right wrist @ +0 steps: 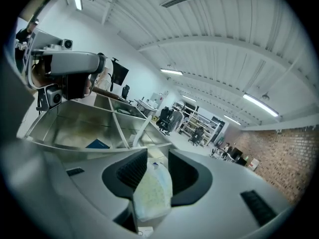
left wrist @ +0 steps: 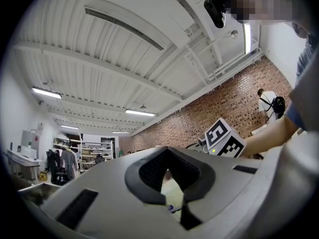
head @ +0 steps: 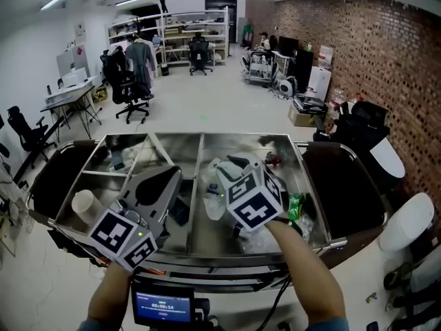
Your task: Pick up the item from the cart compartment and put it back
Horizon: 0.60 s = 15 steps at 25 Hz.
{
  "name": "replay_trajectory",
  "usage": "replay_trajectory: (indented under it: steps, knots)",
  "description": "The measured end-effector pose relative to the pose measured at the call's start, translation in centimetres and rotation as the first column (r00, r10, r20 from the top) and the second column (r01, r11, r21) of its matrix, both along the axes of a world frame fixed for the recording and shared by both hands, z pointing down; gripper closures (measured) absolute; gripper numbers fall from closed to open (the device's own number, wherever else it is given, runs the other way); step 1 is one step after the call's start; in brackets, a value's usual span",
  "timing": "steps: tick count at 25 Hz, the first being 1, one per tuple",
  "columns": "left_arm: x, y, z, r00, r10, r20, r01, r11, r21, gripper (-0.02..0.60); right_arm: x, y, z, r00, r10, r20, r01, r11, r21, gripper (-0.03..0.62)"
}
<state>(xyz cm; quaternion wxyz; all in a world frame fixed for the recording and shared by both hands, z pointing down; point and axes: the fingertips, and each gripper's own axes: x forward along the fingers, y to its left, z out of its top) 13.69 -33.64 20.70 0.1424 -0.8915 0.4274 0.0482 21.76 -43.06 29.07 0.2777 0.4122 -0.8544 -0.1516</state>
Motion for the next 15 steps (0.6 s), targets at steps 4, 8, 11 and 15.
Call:
replay_trajectory:
  steps: [4, 8, 11, 15]
  knots:
    - [-1.7, 1.9, -0.7, 1.0, -0.002, -0.005, 0.002, 1.0, 0.009, 0.568, -1.1, 2.2, -1.7, 1.0, 0.015, -0.014, -0.014, 0.999, 0.038, 0.479]
    - [-3.7, 3.9, -1.3, 1.0, 0.001, -0.011, 0.0, 1.0, 0.023, 0.568, -2.1, 4.6, -3.6, 0.999, 0.045, 0.007, -0.045, 0.995, 0.091, 0.526]
    - [-5.6, 5.3, -1.4, 1.0, 0.002, -0.015, -0.001, 1.0, 0.021, 0.568, -3.7, 6.9, -4.7, 0.998, 0.046, 0.035, -0.05, 0.992, 0.112, 0.534]
    - [-8.3, 7.5, -1.0, 1.0, 0.011, -0.017, -0.01, 1.0, 0.015, 0.568, -5.9, 10.6, -5.6, 0.996, 0.056, 0.062, -0.065, 0.988, 0.143, 0.551]
